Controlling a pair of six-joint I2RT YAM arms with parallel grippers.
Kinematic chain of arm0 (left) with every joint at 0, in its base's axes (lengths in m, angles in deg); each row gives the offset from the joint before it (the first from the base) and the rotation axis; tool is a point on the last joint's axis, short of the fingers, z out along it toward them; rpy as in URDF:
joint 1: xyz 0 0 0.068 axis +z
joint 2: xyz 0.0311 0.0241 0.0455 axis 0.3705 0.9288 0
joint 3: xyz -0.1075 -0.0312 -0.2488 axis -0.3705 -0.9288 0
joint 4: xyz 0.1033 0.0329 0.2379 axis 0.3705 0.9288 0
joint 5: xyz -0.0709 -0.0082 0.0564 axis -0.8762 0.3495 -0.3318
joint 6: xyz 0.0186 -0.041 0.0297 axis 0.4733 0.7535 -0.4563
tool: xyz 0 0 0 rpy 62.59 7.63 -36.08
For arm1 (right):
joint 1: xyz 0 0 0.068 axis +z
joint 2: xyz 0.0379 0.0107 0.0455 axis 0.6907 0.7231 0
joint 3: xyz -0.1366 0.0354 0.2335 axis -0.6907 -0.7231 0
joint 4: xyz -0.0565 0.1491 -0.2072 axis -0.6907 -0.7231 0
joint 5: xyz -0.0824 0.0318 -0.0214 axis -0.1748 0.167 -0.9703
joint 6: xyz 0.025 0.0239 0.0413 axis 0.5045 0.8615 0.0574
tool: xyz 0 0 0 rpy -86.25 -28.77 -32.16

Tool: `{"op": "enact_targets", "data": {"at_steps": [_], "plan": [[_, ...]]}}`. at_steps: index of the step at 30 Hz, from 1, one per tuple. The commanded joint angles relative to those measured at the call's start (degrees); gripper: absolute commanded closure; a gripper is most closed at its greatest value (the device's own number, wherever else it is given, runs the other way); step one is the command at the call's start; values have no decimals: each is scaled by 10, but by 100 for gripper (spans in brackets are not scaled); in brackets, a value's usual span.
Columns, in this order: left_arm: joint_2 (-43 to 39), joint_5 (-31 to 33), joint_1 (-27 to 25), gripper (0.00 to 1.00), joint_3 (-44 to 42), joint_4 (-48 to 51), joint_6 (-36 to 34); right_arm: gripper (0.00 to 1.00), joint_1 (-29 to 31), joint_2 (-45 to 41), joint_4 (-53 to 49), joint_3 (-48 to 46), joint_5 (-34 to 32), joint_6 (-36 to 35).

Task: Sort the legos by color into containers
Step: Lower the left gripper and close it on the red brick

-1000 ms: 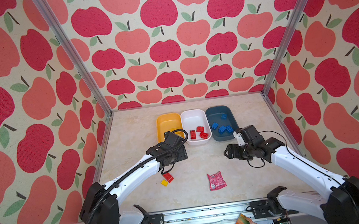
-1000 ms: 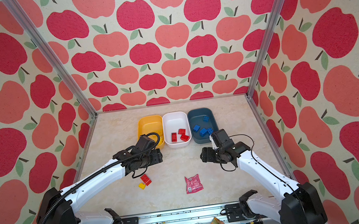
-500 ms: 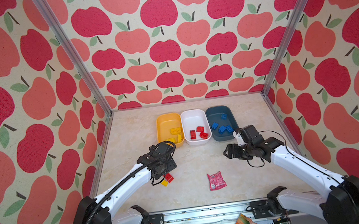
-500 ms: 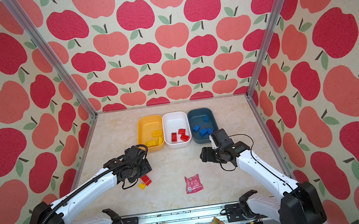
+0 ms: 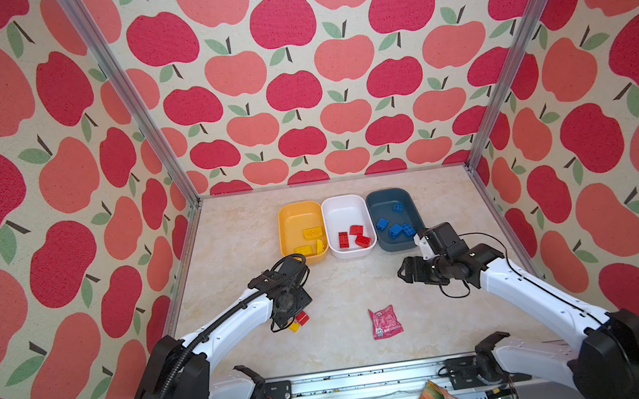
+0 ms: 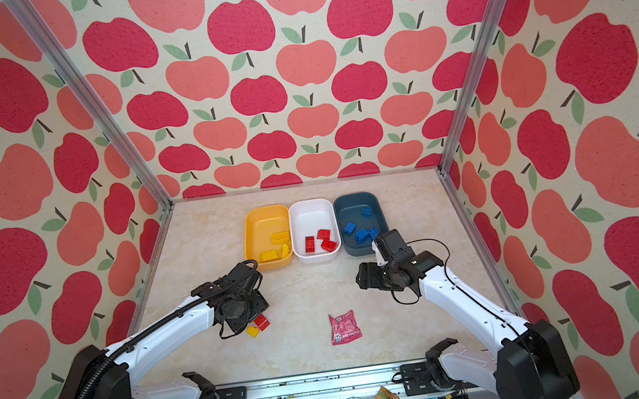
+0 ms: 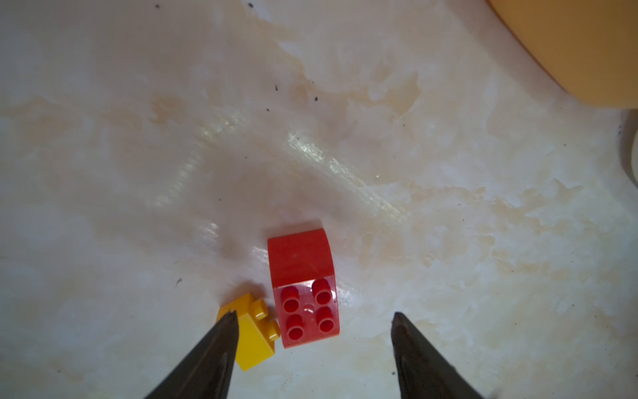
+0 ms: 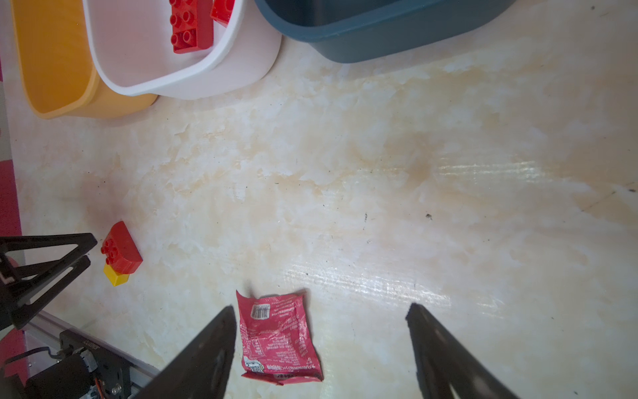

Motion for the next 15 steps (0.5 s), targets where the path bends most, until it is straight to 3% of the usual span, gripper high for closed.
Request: {"op": "enact_targets", "data": {"at_steps": [1, 15], "plan": [[13, -6, 4, 30, -5, -11, 21, 19, 2, -5, -4, 10, 3, -10], [43, -19, 6, 33, -11, -49, 13, 19, 0, -6, -8, 10, 0, -11]]}}
